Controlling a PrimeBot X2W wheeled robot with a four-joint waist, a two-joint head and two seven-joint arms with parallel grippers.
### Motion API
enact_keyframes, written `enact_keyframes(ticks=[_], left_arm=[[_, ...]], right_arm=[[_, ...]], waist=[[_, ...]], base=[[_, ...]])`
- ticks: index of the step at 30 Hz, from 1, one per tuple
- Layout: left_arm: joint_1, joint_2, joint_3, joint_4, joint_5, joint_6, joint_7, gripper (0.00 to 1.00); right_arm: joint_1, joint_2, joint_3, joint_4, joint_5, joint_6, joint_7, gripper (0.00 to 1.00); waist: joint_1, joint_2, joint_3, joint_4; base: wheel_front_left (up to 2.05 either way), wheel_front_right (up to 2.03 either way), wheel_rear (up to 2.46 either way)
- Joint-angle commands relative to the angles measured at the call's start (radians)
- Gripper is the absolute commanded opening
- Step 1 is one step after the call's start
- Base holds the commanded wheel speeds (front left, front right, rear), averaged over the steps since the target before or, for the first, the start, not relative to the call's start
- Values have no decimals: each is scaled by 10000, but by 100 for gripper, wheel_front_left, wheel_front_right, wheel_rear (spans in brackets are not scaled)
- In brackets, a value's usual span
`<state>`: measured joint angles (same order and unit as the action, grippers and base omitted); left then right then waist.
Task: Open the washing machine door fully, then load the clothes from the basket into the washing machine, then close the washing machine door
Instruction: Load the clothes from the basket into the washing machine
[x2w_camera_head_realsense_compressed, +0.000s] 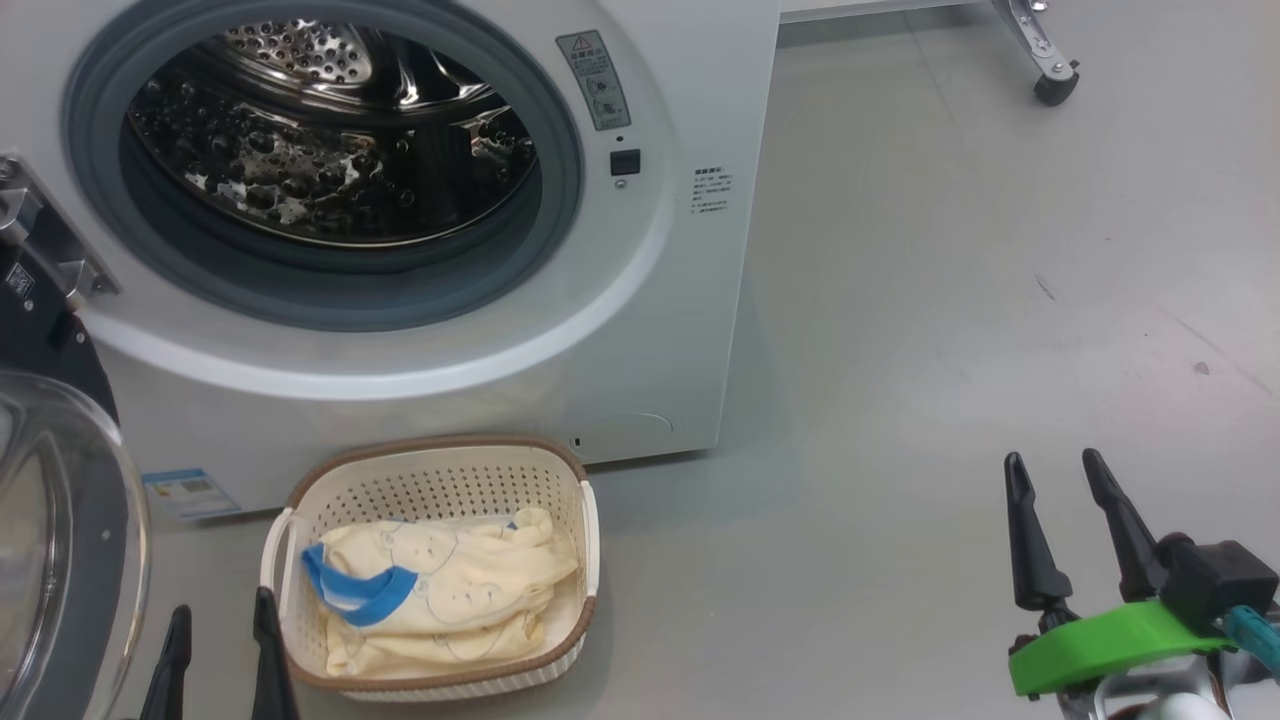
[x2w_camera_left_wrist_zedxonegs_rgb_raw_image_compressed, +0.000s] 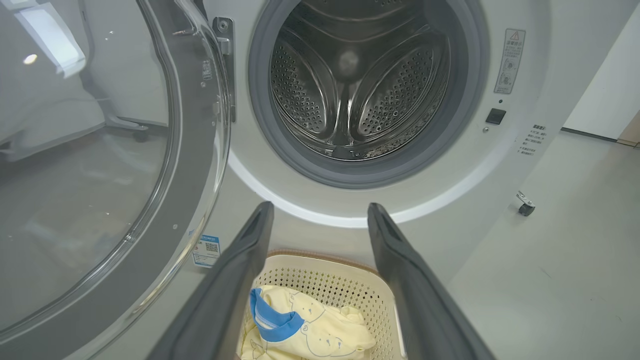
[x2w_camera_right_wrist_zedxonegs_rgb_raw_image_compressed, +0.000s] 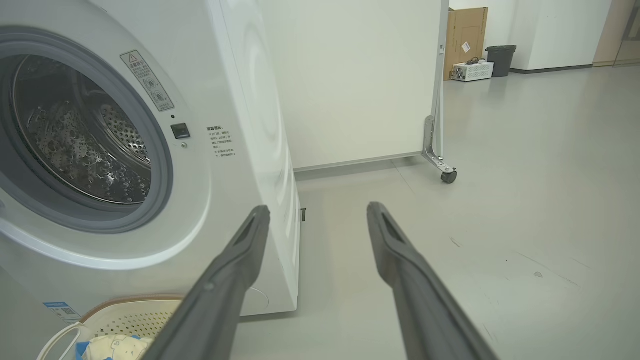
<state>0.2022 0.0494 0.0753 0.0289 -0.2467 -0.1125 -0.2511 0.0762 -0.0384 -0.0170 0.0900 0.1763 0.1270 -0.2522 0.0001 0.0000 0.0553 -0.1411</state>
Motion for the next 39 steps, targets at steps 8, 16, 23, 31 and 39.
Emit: enact_keyframes(ticks=[8, 16, 23, 31, 39], left_arm=[[-339, 9, 230, -282, -66, -27, -107, 100], [-565, 9, -237, -131, 133, -141, -107, 100], [-981, 74, -879, 380, 172, -177, -107, 100], [-2221, 760, -1695, 1531, 17, -180, -107, 100], [-3892, 1215, -2151, 3055, 22, -148, 299, 100]], right_arm=[[-407, -118, 254, -358, 137, 37, -95, 100], [-650, -118, 408, -346, 395, 37, -95, 100], [-905, -118, 536, -330, 637, 37, -95, 100], [-1474, -118, 792, -373, 903, 37, -95, 100], [-2129, -118, 1215, -383, 1301, 37, -95, 100]], waist=[[-1, 0, 108, -27], [-1, 0, 575, -202], [-1, 0, 1201, -376], [-1, 0, 2438, -577], [-1, 0, 3750, -819]], base=[[6, -6, 0], [0, 0, 0], [0, 0, 0], [0, 0, 0], [0, 0, 0]])
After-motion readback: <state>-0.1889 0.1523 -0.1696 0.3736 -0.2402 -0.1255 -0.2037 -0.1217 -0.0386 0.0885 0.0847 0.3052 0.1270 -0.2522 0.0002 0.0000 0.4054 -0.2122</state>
